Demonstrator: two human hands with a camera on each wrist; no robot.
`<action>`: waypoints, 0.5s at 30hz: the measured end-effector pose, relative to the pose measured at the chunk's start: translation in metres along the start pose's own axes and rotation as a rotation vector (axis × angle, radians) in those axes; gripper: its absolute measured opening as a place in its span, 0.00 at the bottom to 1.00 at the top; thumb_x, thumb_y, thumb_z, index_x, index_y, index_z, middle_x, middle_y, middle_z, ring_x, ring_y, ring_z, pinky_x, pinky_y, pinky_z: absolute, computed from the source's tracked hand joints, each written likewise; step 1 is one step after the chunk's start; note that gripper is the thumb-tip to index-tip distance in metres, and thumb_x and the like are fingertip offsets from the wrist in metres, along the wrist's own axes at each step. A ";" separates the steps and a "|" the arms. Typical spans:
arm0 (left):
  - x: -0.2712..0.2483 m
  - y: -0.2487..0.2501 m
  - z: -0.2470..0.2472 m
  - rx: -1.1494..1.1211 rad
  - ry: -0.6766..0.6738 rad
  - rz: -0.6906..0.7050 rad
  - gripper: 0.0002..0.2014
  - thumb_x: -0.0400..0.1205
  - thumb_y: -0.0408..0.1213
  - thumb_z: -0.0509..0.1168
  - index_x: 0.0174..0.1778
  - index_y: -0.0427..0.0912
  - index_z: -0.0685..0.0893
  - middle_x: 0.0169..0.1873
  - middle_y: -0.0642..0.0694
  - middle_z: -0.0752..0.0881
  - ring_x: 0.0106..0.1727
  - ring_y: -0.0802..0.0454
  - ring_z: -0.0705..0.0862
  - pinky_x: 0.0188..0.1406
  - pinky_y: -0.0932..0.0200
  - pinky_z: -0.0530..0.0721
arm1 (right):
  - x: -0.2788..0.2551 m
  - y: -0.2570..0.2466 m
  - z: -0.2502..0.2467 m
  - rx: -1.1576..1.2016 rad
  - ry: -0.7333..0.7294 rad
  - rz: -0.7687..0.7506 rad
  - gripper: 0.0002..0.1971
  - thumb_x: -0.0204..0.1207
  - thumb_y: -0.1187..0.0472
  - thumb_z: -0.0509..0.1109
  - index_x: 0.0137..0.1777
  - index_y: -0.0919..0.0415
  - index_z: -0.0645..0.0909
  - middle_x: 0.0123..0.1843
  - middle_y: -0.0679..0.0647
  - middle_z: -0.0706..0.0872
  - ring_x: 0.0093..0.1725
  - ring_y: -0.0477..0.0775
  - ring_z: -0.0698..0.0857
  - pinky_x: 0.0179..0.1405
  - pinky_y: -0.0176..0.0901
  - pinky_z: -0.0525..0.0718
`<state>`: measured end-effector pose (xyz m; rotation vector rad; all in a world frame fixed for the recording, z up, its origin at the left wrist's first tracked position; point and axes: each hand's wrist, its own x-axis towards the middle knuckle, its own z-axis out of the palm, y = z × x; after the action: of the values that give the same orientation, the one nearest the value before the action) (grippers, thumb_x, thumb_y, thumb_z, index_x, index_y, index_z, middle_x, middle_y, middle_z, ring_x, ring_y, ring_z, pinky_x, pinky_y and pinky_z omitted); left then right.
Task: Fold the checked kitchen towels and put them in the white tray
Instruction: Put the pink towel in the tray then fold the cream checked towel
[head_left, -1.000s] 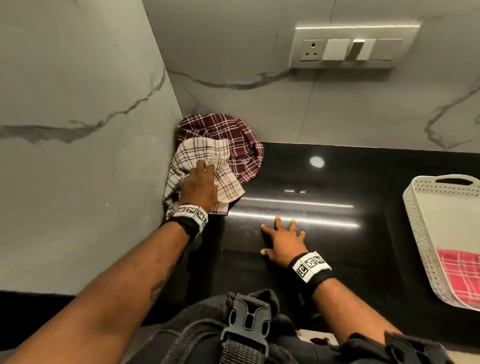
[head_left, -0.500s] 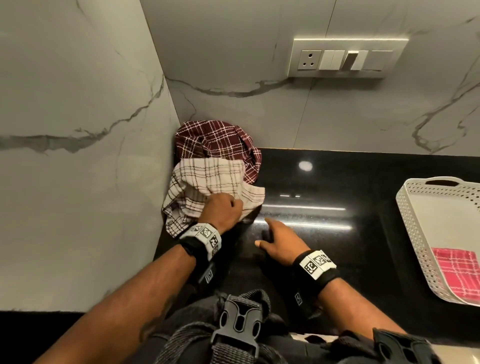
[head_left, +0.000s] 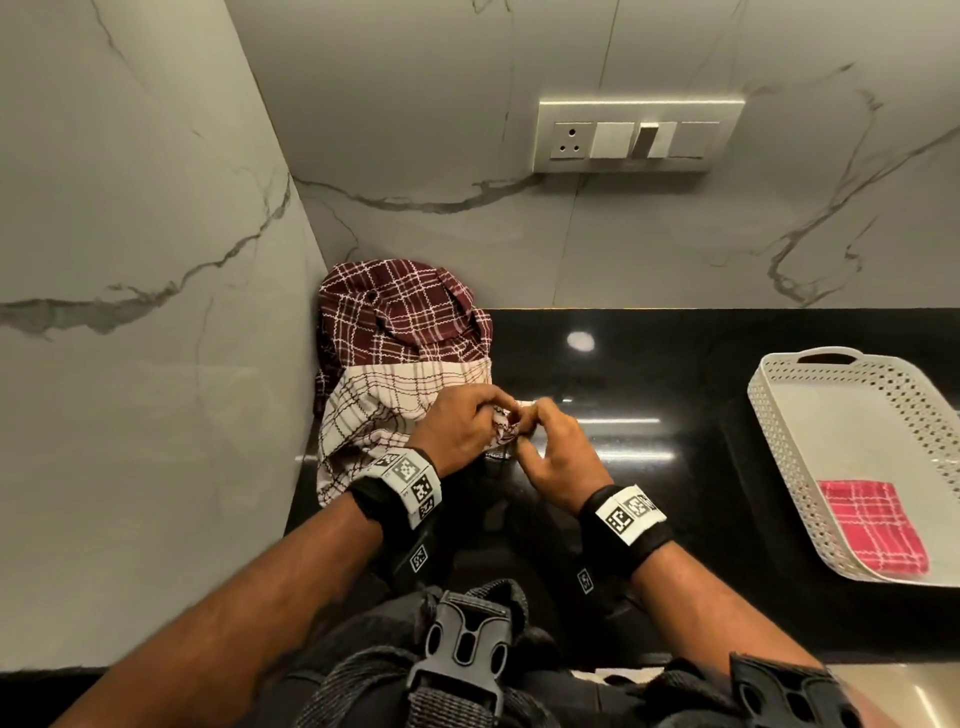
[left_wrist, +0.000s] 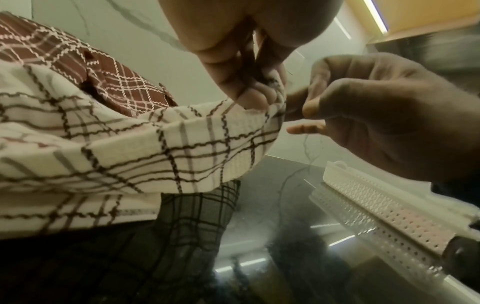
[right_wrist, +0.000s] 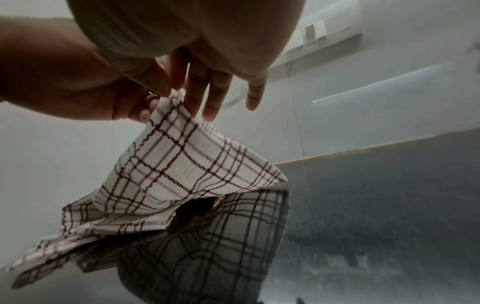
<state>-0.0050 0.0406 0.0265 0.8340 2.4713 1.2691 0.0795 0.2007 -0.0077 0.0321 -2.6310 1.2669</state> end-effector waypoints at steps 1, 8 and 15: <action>0.001 0.000 0.001 -0.015 -0.038 -0.002 0.17 0.82 0.25 0.57 0.56 0.43 0.89 0.37 0.59 0.86 0.38 0.61 0.86 0.44 0.58 0.88 | -0.001 0.000 -0.003 0.080 0.010 0.048 0.11 0.74 0.64 0.74 0.50 0.52 0.74 0.43 0.47 0.84 0.46 0.46 0.84 0.52 0.42 0.84; 0.003 0.006 0.002 -0.029 -0.156 0.085 0.15 0.81 0.30 0.70 0.64 0.42 0.88 0.49 0.50 0.92 0.49 0.61 0.90 0.54 0.57 0.89 | -0.001 0.006 -0.016 0.201 -0.017 0.209 0.08 0.73 0.60 0.80 0.49 0.54 0.83 0.30 0.46 0.79 0.30 0.41 0.76 0.33 0.36 0.78; -0.002 0.014 0.000 0.258 -0.219 0.310 0.04 0.79 0.39 0.75 0.48 0.49 0.88 0.41 0.57 0.86 0.42 0.60 0.84 0.46 0.54 0.87 | -0.012 0.005 -0.027 0.070 -0.072 0.045 0.14 0.71 0.58 0.79 0.33 0.58 0.76 0.41 0.52 0.86 0.43 0.50 0.83 0.43 0.42 0.81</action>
<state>0.0026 0.0459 0.0376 1.3865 2.4229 0.8909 0.0953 0.2235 0.0026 0.0302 -2.6604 1.3975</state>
